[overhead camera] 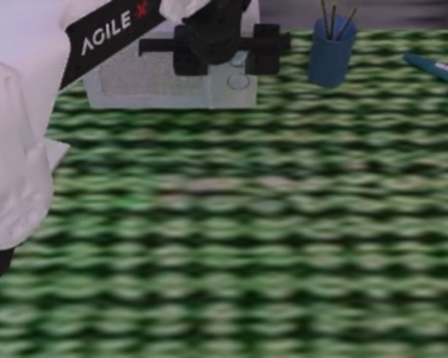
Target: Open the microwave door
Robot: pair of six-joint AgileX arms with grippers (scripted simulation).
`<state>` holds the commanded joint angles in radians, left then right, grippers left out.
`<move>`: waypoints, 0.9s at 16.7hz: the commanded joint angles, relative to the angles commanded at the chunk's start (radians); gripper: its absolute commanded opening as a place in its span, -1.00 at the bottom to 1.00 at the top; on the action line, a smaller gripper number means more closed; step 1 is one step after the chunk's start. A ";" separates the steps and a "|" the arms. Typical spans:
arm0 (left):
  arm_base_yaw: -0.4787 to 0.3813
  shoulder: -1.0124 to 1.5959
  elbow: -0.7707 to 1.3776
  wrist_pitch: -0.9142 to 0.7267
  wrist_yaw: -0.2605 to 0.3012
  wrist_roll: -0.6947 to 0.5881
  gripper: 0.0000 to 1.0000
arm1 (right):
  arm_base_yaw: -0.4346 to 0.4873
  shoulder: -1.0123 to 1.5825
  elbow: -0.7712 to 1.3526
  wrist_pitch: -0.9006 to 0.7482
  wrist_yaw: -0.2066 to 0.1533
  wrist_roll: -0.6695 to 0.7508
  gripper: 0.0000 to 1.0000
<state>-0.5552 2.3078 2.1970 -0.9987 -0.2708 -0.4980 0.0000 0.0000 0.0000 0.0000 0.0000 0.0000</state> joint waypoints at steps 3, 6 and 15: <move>-0.032 -0.012 -0.047 0.010 0.017 -0.010 -1.00 | 0.000 0.000 0.000 0.000 0.000 0.000 1.00; -0.029 -0.061 -0.115 0.037 0.001 -0.018 -1.00 | 0.000 0.000 0.000 0.000 0.000 0.000 1.00; -0.030 -0.120 -0.198 0.070 -0.015 -0.029 -1.00 | 0.000 0.000 0.000 0.000 0.000 0.000 1.00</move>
<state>-0.5853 2.1877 1.9991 -0.9290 -0.2858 -0.5271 0.0000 0.0000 0.0000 0.0000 0.0000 0.0000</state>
